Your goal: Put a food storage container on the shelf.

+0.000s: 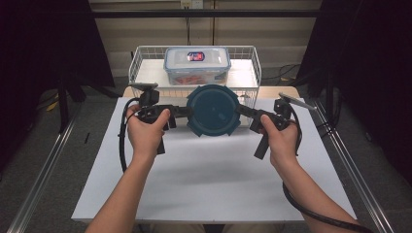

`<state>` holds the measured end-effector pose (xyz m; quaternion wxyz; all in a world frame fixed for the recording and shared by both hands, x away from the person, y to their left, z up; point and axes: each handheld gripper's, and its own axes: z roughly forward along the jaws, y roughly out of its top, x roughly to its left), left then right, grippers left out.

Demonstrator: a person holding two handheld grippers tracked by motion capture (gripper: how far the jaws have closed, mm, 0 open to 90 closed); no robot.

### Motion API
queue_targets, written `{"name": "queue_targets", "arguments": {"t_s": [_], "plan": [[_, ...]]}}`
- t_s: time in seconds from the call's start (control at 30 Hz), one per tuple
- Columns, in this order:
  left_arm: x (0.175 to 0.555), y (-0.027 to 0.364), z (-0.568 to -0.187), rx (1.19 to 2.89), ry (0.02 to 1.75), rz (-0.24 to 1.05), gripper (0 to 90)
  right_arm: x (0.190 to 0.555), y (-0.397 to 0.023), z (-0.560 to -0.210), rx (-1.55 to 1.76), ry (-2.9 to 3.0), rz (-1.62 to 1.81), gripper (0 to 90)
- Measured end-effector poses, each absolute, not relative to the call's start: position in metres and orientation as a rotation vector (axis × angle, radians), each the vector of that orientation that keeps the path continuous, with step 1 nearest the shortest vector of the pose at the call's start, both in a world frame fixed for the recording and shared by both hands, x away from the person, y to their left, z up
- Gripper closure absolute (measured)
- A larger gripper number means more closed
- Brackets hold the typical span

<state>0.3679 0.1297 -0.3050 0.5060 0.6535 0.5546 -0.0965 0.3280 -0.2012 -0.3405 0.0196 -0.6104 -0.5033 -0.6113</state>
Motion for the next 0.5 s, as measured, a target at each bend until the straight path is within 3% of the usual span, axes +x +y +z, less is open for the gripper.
{"name": "queue_targets", "arguments": {"t_s": [0.5], "plan": [[0.37, 0.136, -0.275, 1.548, 1.326, -0.199, 72.2, 0.334, -0.194, -0.314, -1.878, -1.535, -1.953, 74.8]]}}
